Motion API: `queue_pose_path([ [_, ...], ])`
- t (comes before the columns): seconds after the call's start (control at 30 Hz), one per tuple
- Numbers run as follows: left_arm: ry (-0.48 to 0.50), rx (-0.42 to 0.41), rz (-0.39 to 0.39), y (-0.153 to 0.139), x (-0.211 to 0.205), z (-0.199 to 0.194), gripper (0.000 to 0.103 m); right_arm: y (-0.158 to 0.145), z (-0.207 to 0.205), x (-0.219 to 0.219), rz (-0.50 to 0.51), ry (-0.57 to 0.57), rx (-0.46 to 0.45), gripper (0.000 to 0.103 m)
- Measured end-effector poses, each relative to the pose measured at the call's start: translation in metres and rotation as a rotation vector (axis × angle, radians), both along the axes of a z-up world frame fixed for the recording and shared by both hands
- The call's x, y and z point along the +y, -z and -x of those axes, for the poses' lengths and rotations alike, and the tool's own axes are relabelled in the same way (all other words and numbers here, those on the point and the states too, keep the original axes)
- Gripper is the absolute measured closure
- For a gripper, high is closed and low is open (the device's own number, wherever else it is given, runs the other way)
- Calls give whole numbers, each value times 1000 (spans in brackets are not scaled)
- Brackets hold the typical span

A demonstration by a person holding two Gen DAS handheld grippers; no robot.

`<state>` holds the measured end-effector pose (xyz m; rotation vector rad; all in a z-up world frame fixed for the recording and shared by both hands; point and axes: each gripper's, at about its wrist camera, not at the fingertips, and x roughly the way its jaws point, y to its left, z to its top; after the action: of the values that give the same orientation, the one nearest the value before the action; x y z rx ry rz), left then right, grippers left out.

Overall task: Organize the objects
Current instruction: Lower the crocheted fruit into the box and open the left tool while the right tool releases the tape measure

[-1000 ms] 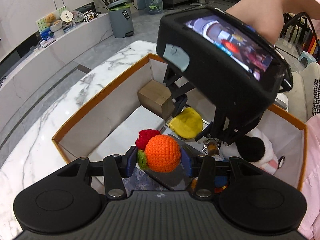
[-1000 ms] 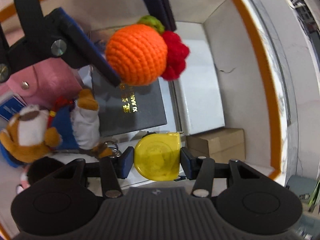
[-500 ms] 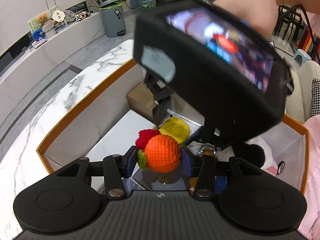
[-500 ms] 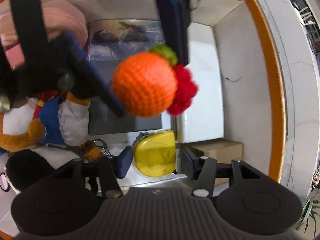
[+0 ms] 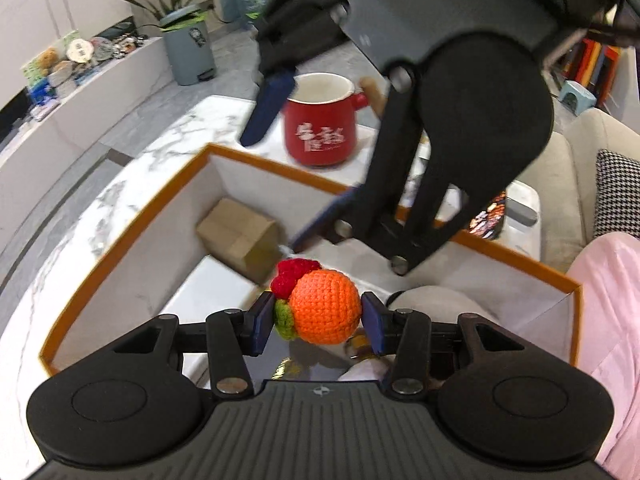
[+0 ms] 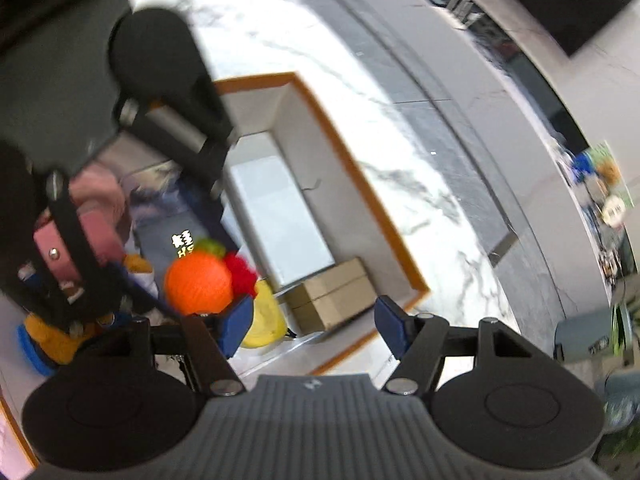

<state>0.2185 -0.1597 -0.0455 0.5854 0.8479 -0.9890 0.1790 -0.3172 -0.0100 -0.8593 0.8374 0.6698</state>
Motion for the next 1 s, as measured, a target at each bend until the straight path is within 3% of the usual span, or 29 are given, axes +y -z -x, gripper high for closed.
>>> queue_pose_path([
  [0.17, 11, 51, -10, 10, -18, -9, 50, -7, 4, -11, -55, 44, -58, 34],
  [0.27, -6, 92, -11, 17, -26, -16, 50, 2, -14, -18, -63, 60, -77, 34],
  [0.57, -62, 173, 7, 34, -30, -24, 42, 4, -13, -28, -93, 82, -63, 34],
  [0.77, -100, 179, 47, 27, -20, -20, 37, 1, -8, -25, -94, 78, -66, 34],
  [1.0, -191, 106, 106, -1, 14, 6, 37, -11, 4, -19, -115, 113, -69, 31],
])
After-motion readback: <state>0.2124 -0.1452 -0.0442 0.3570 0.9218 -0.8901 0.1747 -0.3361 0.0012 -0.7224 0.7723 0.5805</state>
